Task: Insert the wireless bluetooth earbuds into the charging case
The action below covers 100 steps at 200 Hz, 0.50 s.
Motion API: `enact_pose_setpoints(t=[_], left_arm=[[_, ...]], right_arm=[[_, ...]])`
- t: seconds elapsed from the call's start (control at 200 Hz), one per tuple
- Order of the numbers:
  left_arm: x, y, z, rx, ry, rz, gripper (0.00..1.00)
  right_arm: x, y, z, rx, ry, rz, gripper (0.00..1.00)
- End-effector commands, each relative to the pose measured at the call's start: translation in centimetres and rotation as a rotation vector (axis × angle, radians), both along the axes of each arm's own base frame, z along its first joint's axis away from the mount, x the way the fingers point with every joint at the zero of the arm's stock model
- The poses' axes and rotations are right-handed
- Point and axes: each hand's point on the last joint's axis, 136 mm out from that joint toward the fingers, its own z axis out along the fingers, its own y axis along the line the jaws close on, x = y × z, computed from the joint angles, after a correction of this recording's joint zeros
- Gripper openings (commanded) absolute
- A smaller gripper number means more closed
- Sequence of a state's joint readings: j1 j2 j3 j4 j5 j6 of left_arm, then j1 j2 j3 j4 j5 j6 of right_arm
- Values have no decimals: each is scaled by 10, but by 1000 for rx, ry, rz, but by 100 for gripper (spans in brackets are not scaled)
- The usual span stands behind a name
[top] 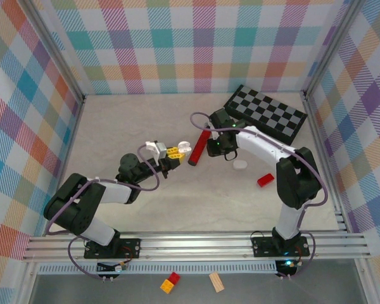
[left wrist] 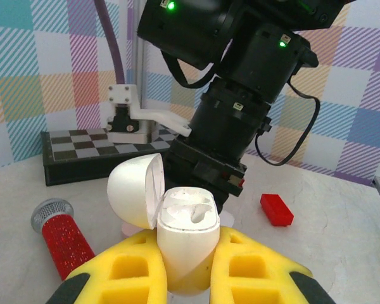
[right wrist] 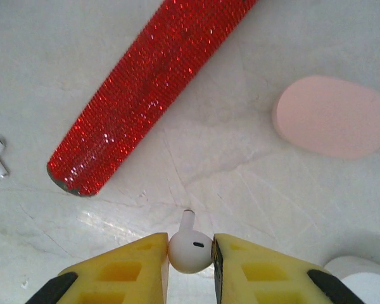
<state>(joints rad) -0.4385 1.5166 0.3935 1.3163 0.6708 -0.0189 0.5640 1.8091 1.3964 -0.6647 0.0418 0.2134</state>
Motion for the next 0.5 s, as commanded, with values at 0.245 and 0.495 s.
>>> enact_pose_setpoints(t=[0.245, 0.495], left_arm=[[1, -6, 2, -8, -23, -12, 0], [9, -18, -9, 37, -65, -10, 0]], right_arm=[[-3, 3, 20, 49, -22, 12, 26], [-23, 2, 50, 97, -6, 38, 26]])
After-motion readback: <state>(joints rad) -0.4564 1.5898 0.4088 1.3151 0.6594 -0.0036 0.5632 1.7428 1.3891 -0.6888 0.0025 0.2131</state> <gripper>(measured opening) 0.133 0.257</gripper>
